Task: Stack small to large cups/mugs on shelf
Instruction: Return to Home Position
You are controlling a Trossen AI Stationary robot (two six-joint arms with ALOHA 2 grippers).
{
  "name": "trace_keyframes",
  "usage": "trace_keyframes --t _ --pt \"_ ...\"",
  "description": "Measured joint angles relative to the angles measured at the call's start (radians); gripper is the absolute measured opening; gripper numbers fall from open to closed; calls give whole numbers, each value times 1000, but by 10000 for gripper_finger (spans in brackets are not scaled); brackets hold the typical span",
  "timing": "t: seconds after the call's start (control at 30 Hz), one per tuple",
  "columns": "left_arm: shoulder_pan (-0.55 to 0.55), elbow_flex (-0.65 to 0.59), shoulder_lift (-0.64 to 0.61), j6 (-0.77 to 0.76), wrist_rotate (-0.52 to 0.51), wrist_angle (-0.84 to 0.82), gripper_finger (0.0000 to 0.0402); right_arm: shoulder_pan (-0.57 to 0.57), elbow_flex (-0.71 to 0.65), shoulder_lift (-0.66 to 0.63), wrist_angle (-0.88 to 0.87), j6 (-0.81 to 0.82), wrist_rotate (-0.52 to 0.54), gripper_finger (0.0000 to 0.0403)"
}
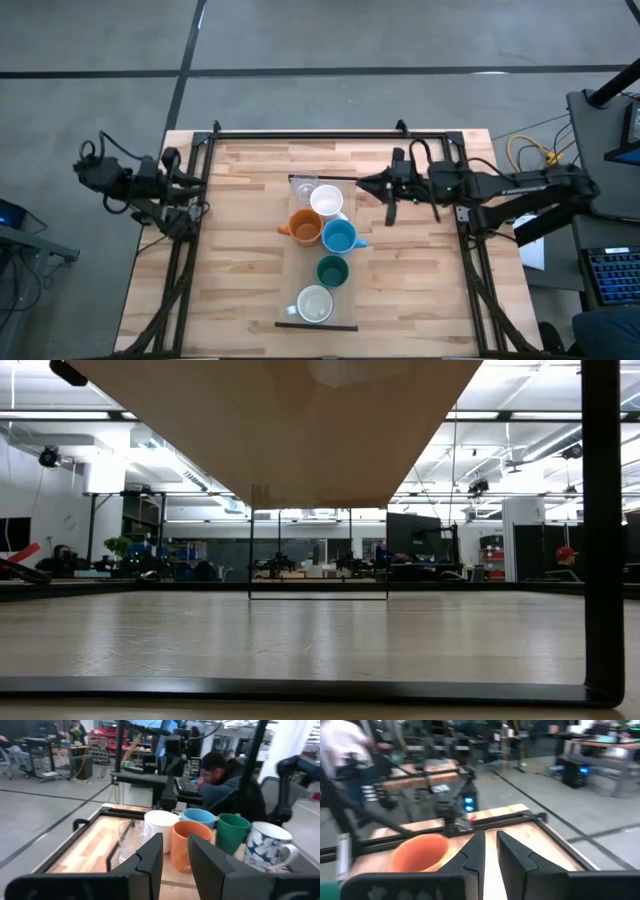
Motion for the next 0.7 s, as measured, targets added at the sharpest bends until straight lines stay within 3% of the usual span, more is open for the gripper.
trace_keyframes --t 0.17,0.4,0.7 --pt "0 -52 -60 24 8 48 77 0 -101 -75 39 4 -68 40" --pt "0 -139 -112 27 7 78 77 0 -192 -188 32 -35 -73 40" --pt "0 -293 -198 60 5 282 77 0 -348 -290 45 9 -74 40"
